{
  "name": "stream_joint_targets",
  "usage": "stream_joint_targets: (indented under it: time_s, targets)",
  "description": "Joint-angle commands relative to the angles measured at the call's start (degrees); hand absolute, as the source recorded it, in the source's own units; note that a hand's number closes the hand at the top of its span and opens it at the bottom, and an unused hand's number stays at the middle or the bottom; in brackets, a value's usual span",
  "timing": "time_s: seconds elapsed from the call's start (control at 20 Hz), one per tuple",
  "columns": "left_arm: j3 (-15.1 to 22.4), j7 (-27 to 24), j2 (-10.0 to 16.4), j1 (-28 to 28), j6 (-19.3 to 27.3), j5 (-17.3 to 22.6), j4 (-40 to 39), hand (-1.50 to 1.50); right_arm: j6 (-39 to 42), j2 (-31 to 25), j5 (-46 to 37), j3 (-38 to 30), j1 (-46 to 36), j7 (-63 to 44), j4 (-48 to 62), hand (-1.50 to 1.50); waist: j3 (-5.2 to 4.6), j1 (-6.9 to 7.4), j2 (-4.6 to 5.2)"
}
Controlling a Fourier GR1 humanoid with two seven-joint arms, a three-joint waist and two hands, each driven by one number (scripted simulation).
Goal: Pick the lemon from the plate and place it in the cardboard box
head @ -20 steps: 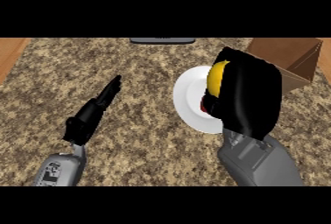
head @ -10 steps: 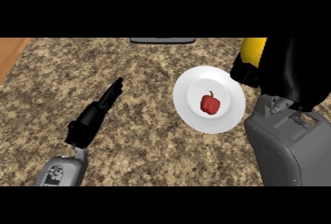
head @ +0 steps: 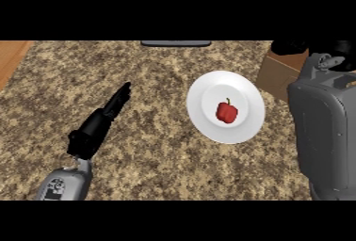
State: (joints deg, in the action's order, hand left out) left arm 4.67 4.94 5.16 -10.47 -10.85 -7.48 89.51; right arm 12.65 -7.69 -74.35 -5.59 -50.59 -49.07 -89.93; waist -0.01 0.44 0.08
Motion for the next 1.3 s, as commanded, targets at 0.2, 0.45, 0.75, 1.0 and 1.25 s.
stream_joint_targets:
  time_s: [0.2, 0.45, 0.75, 1.0, 1.25]
  targets:
    - [0.7, -0.8, -1.6, -0.5, 1.4, -1.8, -1.4, 0.0, -6.6, -6.6, 1.4, -4.9, -0.8, 5.0, 10.4, 1.5, 0.01, -0.24, -0.02]
    - [0.6, 1.6, 0.0, 4.1, -1.2, 0.2, 5.5, 0.0, -11.3, -9.7, 1.6, -7.2, -5.3, 8.6, 25.0, 1.5, 0.02, 0.61, 0.03]
    - [1.4, 5.1, -1.7, 0.4, 0.8, -1.7, 4.9, 0.0, -20.0, -9.8, 0.4, -7.3, -1.8, 11.8, 35.0, 1.5, 0.04, 0.4, 0.07]
    - [0.1, -1.4, -0.9, 1.1, 0.1, -1.7, -0.5, 0.0, -29.7, -8.6, 4.1, -13.3, -3.1, 12.8, 46.8, 1.5, 0.06, 1.04, 0.62]
    - [0.5, 0.5, -1.5, 0.0, -0.3, -1.2, 1.4, 0.0, -30.9, -10.5, 11.5, -18.5, -6.4, 19.3, 55.8, -1.5, 0.06, 1.17, 0.5]
